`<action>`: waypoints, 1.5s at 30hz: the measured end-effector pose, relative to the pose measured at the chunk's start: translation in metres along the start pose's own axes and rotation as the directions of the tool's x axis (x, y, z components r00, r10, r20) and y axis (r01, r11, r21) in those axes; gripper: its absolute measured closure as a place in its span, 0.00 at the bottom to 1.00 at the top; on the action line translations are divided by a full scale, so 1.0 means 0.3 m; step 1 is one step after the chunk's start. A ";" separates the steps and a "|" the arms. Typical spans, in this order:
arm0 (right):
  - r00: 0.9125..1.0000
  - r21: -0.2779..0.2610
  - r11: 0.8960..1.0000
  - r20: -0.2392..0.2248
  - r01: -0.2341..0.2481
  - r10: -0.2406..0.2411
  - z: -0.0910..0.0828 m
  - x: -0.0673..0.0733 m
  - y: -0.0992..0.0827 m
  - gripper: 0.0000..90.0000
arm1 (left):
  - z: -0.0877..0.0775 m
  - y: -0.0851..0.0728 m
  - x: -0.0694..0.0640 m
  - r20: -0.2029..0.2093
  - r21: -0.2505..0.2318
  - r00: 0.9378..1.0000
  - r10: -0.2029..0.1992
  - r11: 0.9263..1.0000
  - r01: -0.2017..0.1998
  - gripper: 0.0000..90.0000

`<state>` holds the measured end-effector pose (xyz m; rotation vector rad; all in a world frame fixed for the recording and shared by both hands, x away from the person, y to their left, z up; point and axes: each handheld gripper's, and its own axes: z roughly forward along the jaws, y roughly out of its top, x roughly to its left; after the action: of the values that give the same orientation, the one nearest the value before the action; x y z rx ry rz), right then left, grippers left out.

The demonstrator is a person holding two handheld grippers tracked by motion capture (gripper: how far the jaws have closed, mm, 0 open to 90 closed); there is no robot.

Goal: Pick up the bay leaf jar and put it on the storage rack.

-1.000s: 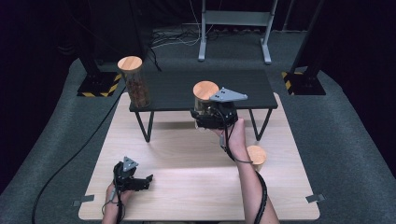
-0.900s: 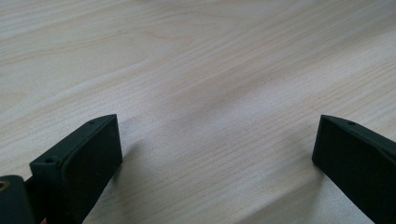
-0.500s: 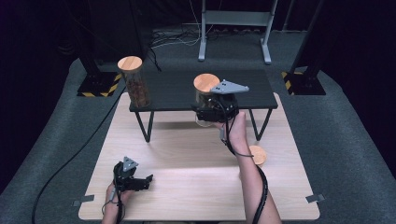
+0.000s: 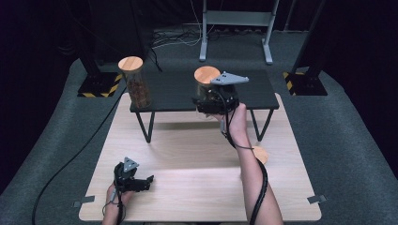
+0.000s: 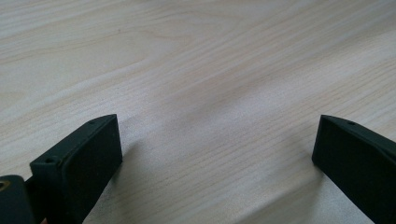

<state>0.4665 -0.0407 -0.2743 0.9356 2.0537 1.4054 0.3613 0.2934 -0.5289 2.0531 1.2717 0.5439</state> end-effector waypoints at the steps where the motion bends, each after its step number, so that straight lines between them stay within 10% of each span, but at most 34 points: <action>1: 1.000 0.000 1.000 0.001 0.001 -0.001 0.004 -0.002 0.003 0.28 | 0.000 0.000 0.000 0.000 0.000 1.000 0.000 1.000 0.000 0.01; 45: 0.997 0.075 0.996 0.067 -0.045 0.040 0.128 -0.109 0.051 0.28 | 0.000 0.000 0.000 0.003 0.000 1.000 0.001 1.000 -0.001 0.01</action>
<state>0.5191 -0.0386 -0.2735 1.0482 2.0628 1.3078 0.3614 0.2935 -0.5289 2.0542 1.2688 0.5413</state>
